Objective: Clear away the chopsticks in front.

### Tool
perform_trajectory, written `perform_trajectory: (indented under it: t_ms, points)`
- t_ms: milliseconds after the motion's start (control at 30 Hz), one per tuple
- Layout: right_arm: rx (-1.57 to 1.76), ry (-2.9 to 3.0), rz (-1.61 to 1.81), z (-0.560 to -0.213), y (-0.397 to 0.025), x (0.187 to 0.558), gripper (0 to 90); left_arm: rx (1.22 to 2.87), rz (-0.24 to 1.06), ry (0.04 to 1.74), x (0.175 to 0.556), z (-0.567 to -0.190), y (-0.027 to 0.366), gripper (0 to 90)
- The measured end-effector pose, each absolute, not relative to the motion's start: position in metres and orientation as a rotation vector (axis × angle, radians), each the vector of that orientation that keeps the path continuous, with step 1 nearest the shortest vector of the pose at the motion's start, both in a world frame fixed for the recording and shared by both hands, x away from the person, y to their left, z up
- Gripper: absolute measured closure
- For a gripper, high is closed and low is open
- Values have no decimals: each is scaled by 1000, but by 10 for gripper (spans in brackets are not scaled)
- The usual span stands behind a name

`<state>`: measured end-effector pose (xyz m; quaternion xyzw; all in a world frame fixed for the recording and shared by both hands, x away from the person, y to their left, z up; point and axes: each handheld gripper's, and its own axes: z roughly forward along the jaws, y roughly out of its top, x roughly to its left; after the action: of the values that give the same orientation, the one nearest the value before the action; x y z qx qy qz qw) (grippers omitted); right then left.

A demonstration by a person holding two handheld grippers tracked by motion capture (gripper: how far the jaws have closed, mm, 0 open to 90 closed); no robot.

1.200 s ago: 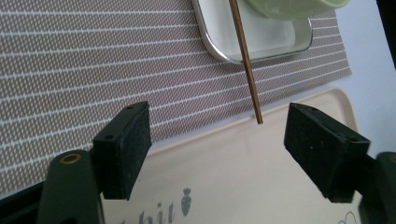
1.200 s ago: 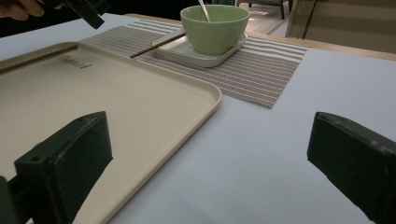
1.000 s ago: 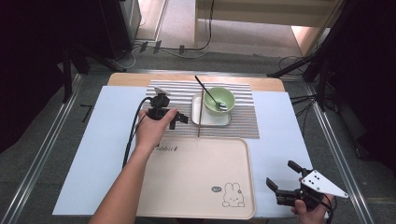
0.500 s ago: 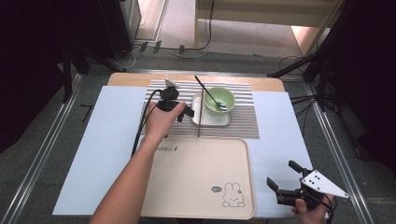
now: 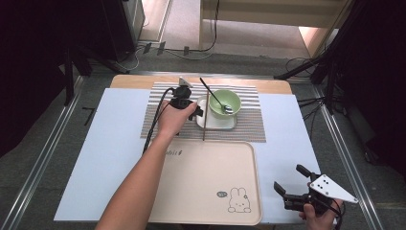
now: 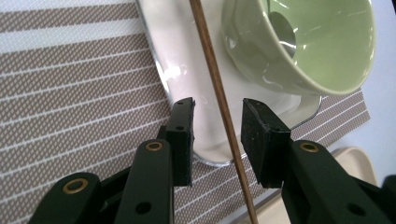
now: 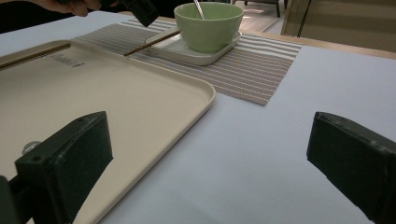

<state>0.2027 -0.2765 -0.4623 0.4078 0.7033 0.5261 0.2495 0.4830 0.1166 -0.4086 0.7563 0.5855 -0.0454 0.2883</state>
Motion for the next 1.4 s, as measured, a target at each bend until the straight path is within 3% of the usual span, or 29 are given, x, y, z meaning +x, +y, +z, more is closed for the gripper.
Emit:
perform_trajectory:
  t_ms: [300, 1100, 1400]
  points:
    - [1113, 1916, 1433, -463, -277, 203, 4, 2050, -122, 1550, 494, -415, 109, 723]
    - [1133, 1917, 1429, -465, -278, 204, 4, 2023, -143, 1565, 504, -435, 100, 721]
    - [1132, 1914, 1430, -465, -278, 204, 4, 2025, -171, 1581, 506, -441, 98, 775]
